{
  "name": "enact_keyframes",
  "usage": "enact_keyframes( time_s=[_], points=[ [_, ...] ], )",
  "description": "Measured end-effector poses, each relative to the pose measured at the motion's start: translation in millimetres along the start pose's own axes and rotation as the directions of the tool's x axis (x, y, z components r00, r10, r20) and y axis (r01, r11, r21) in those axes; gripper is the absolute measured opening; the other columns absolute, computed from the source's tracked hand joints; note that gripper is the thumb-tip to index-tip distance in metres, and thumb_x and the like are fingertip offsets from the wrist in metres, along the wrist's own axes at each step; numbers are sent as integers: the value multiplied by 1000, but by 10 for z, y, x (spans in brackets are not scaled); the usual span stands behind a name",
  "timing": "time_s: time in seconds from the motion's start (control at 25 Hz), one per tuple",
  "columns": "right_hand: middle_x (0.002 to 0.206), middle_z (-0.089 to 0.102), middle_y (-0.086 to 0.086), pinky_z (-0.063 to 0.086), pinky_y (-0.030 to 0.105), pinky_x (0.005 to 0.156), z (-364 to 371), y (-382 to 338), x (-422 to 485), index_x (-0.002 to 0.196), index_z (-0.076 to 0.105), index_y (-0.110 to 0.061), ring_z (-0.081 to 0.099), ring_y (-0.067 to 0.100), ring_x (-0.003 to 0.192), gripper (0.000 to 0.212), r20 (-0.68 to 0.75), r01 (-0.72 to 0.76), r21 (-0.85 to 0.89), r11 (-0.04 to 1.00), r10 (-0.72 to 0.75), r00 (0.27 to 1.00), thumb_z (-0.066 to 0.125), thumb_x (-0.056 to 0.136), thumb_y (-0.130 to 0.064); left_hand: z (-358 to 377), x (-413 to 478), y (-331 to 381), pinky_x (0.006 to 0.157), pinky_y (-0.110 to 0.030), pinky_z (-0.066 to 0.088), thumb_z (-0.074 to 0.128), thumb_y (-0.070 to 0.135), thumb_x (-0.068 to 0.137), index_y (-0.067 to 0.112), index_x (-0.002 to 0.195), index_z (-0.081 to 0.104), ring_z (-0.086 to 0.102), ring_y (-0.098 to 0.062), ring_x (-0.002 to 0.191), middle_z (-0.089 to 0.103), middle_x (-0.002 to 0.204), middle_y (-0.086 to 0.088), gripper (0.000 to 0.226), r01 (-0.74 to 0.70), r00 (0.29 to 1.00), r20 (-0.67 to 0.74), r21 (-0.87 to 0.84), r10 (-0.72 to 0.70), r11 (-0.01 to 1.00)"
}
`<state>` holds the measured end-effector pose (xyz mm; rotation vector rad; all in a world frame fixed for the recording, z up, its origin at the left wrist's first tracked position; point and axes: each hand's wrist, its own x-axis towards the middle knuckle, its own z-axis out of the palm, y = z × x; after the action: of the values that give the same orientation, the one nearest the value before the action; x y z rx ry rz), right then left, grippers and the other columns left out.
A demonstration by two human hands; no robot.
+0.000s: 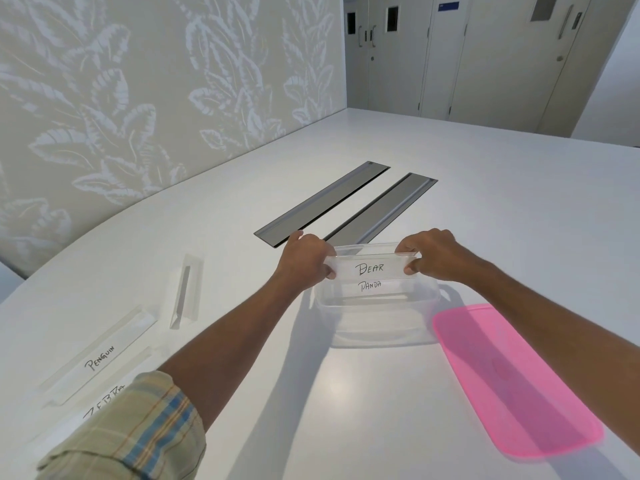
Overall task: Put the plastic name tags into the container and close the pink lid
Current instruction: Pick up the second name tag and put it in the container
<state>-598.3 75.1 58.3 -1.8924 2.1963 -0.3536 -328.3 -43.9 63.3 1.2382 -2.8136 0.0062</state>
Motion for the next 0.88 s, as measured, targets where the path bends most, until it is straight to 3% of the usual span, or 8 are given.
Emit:
enact_keyframes(
  time_s=[0.16, 0.36, 0.56, 0.88],
  points=[
    [113, 77, -7, 36, 40, 99, 36, 3, 99, 112, 74, -26, 66, 24, 109, 35, 1, 64, -142, 988, -64, 998, 84, 79, -23, 82, 74, 23, 130, -46, 16, 82, 31, 85, 28, 111, 80, 61, -19, 126, 74, 107, 4, 26, -11, 998, 56, 22, 9, 1000],
    [115, 76, -6, 26, 44, 112, 160, 15, 205, 115, 72, -25, 62, 23, 110, 38, 68, 78, -272, 959, -62, 996, 86, 79, -25, 168, 184, 77, 132, -50, 9, 84, 36, 85, 28, 124, 76, 57, -18, 134, 75, 124, 7, 40, -1, 990, 144, 57, -7, 998],
    [112, 74, -7, 14, 49, 122, 256, 4, 235, 116, 70, -24, 65, 20, 114, 39, 127, 97, -325, 941, -58, 990, 85, 80, -25, 198, 244, 131, 132, -53, 5, 87, 37, 82, 28, 126, 75, 59, -18, 133, 75, 123, 7, 47, 31, 978, 203, 90, -49, 995],
    [111, 73, -9, 12, 48, 122, 274, -7, 231, 115, 70, -25, 67, 18, 112, 37, 113, 96, -300, 949, -65, 991, 83, 80, -23, 212, 240, 163, 132, -52, 10, 87, 36, 82, 29, 128, 73, 58, -19, 135, 74, 126, 7, 49, 62, 972, 219, 80, -79, 995]
  ],
)
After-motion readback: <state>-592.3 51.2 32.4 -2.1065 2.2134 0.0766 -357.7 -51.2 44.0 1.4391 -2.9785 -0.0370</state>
